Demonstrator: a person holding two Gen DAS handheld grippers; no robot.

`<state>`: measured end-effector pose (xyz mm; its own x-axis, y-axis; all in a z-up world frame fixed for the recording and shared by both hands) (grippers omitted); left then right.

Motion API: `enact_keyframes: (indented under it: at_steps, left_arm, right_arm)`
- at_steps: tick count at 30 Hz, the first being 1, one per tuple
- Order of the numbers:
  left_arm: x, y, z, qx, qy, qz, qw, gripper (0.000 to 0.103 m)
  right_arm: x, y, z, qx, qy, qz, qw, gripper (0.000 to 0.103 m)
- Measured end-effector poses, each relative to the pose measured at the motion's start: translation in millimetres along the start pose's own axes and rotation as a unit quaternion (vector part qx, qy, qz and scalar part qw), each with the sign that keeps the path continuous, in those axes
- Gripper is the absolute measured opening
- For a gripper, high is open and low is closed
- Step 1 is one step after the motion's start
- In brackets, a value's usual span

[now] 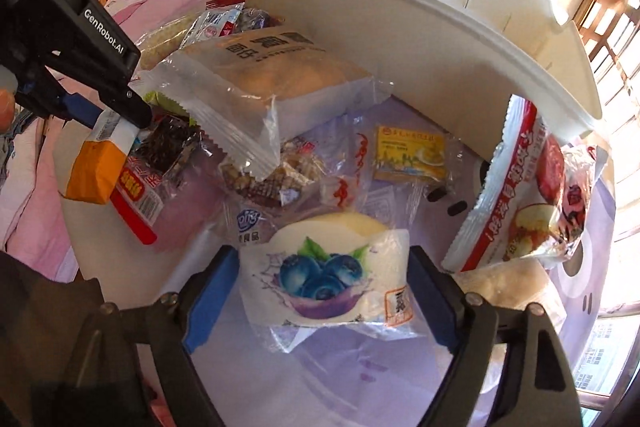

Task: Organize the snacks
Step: 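Lift both snacks over the white basket and open both grippers to drop them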

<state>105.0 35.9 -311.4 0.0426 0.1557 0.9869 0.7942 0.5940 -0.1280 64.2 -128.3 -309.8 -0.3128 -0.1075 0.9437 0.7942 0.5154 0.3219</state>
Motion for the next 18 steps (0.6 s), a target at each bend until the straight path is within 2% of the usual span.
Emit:
enact_keyframes:
  at_steps: [2, 9, 14, 18]
  left_arm:
    - [0.7, -0.9, 4.6, 0.005, -0.008, 0.000, 1.0000, 0.038]
    - [12.6, -11.9, 13.5, -0.004, -0.023, -0.005, 0.9997, 0.037]
    - [42.3, -16.3, 17.6, -0.011, -0.026, -0.024, 0.9993, 0.037]
    - [72.0, -19.1, 15.8, -0.030, -0.038, -0.046, 0.9978, 0.037]
  right_arm:
    - [0.7, -0.4, 2.5, 0.006, -0.004, 0.000, 1.000, 0.075]
    - [11.4, -11.6, 2.3, -0.006, 0.012, 0.011, 1.000, 0.069]
    - [28.2, -5.8, -9.6, -0.027, 0.030, 0.010, 0.999, 0.068]
    - [51.1, 2.5, -17.0, -0.046, 0.034, -0.010, 0.998, 0.068]
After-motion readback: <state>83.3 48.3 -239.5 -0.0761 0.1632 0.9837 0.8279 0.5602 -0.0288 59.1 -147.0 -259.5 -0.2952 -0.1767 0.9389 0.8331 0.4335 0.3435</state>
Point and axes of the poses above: each gripper's, at about its wrist camera, not at the fingertips, and x roughly against the way its jaws point, z to its left, y to its top, the point moved 4 cm from there along -x, roughly the way its jaws point, and after that the axes turned 5 degrees about -y, right-handed, at the moved point
